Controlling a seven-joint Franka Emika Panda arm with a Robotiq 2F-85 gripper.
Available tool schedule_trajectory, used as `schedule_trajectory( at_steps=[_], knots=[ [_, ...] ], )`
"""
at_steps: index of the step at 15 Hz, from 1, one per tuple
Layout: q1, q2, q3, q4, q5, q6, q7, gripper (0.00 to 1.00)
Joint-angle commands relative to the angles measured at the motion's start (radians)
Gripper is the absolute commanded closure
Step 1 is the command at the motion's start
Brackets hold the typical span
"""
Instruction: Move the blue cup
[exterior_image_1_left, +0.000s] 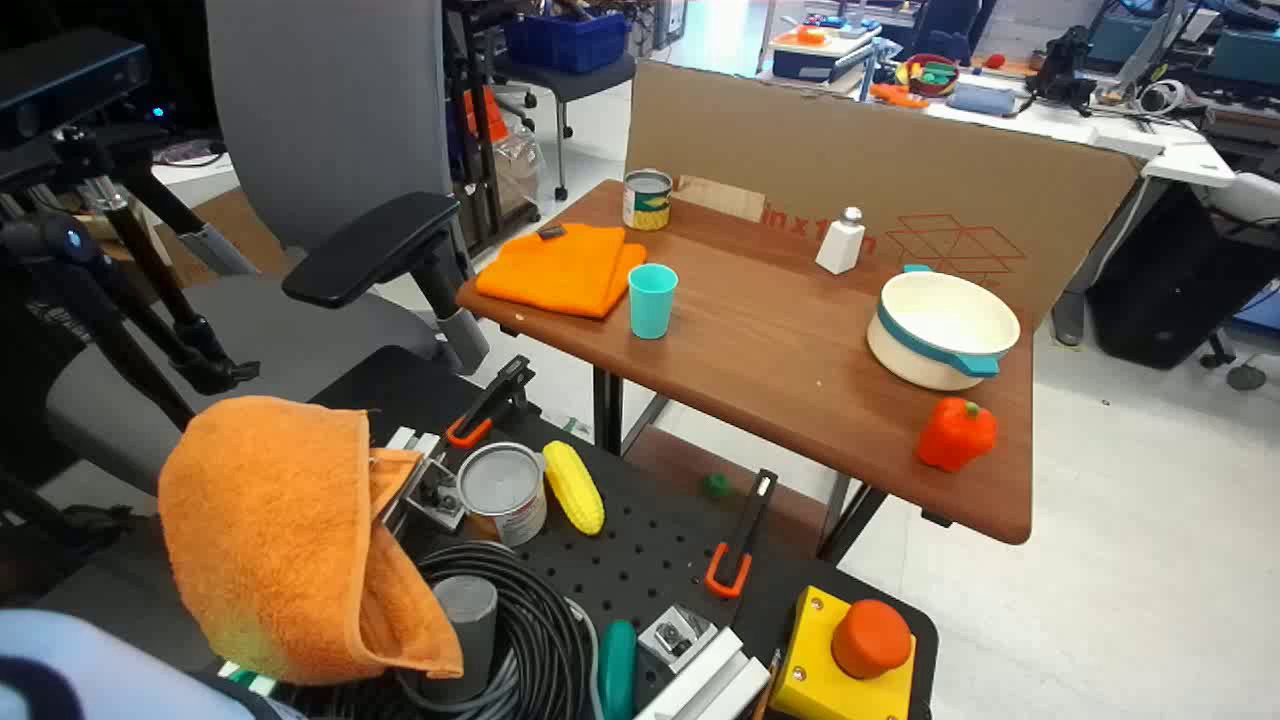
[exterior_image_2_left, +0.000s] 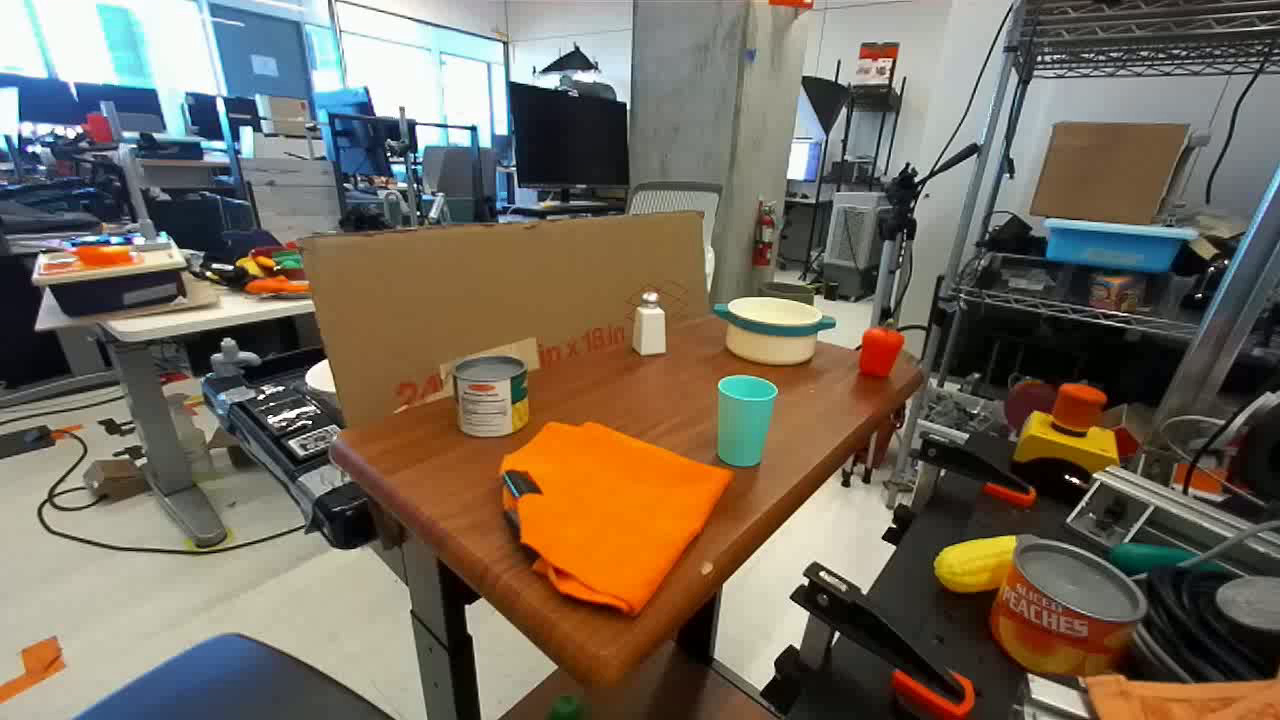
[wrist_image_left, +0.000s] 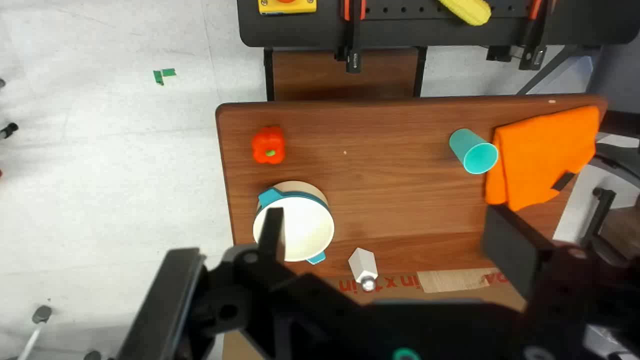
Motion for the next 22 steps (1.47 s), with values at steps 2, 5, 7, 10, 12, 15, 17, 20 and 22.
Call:
schedule_trajectory(
  at_steps=[2,5,7,10,12,15,17,20,22],
  knots=[
    [-0.010,0.003,0.008,0.004,0.007,-0.002,-0.005,0.00],
    [-0.010,0.003,0.008,0.004,0.007,-0.002,-0.005,0.00],
    [-0.010,0.003,0.008,0.004,0.007,-0.002,-0.005,0.00],
    [-0.010,0.003,0.008,0.004,0.007,-0.002,-0.005,0.00],
    [-0.010,0.003,0.008,0.004,0.007,-0.002,-0.005,0.00],
    [-0.010,0.003,0.008,0.004,0.007,-0.002,-0.005,0.00],
    [-0.011,0.024,0.023,0.003,0.003,0.007,0.024,0.00],
    [0.001,0.094,0.063,0.032,0.010,-0.006,0.083,0.00],
    [0.009,0.161,0.115,0.053,0.009,-0.006,0.152,0.00]
  ],
)
